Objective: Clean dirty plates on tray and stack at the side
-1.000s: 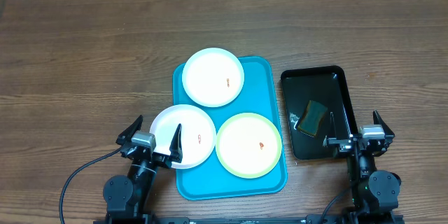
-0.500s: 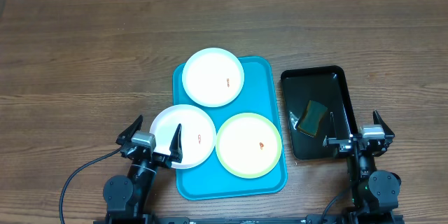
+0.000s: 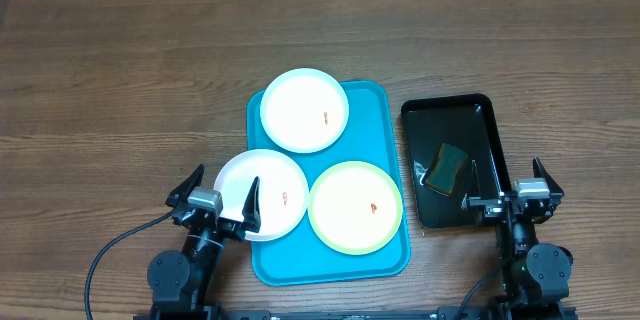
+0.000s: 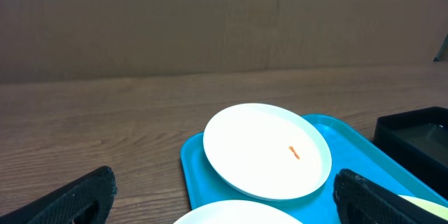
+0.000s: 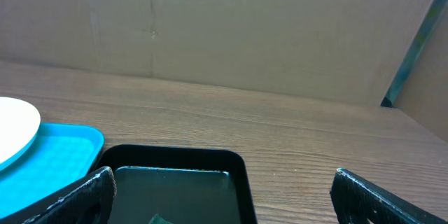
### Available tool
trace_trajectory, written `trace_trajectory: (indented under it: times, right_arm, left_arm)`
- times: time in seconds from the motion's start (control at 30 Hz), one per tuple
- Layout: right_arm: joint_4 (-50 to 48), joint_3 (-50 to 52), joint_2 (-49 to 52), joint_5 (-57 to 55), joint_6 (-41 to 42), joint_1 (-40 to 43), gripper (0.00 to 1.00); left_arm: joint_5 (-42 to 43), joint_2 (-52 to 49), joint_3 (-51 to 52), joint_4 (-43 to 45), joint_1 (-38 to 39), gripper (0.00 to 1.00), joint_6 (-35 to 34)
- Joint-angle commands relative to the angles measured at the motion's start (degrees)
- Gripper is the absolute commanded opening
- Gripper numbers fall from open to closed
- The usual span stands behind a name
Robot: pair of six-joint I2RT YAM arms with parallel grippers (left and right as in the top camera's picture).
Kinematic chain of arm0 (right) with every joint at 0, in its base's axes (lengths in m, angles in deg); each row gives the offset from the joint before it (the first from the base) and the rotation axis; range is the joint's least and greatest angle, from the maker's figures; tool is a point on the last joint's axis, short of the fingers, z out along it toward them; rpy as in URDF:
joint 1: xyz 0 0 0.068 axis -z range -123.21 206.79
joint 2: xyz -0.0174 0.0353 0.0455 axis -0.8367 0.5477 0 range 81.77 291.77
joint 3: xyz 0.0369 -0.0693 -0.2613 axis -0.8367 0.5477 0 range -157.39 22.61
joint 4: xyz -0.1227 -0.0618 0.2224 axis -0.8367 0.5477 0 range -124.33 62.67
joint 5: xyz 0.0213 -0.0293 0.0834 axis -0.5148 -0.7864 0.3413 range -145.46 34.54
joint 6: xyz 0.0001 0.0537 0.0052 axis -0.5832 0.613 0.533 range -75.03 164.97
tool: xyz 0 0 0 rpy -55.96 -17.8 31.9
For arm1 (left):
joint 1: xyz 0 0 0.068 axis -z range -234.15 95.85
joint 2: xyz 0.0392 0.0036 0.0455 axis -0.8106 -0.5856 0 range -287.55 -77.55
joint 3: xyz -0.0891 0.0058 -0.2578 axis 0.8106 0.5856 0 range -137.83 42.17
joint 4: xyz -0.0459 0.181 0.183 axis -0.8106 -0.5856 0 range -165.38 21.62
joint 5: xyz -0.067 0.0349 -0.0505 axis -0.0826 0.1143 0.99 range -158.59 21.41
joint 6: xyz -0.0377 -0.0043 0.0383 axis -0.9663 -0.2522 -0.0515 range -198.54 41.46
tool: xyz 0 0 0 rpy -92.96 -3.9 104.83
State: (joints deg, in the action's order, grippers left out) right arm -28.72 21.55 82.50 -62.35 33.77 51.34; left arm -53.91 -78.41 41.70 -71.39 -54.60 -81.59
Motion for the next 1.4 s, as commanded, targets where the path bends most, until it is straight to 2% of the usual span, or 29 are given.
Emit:
trace_trajectory:
  times: [0.0,0.9,1.0,1.13,1.2,1.37]
  right_arm:
    - [-0.3,-0.1,-0.3,-0.8,-0.2,0.0,1.0]
    - [-2.1,-0.1,-0.3,-0.8,-1.3,0.0,1.0]
    - [-5.3,-0.1,-0.3,-0.8,-1.2,0.0,1.0]
    - [-2.2,-0.1,-0.3,-0.8,-1.2,0.0,1.0]
    - [-1.2,0.0,-0.3,0.8,-0.8,0.0,1.0]
    - [-0.4,0.0,-0.3,16.2,-0.8,0.0,1.0]
  left_arm:
    - [-0.2,0.5,0.2,0.0,0.2,1.0,0.1]
    - [-1.7,0.5,0.2,0.1,0.1,1.0,0.7]
    - [0.0,0.5,0.2,0.0,0.1,1.0,-0.5]
    - [2.7,0.5,0.2,0.2,0.1,1.0,-4.7]
    - [3.5,0.5,0.2,0.2,0.1,1.0,-6.6]
    - [5.2,0.5,0.2,0.7,0.1,1.0,-12.1]
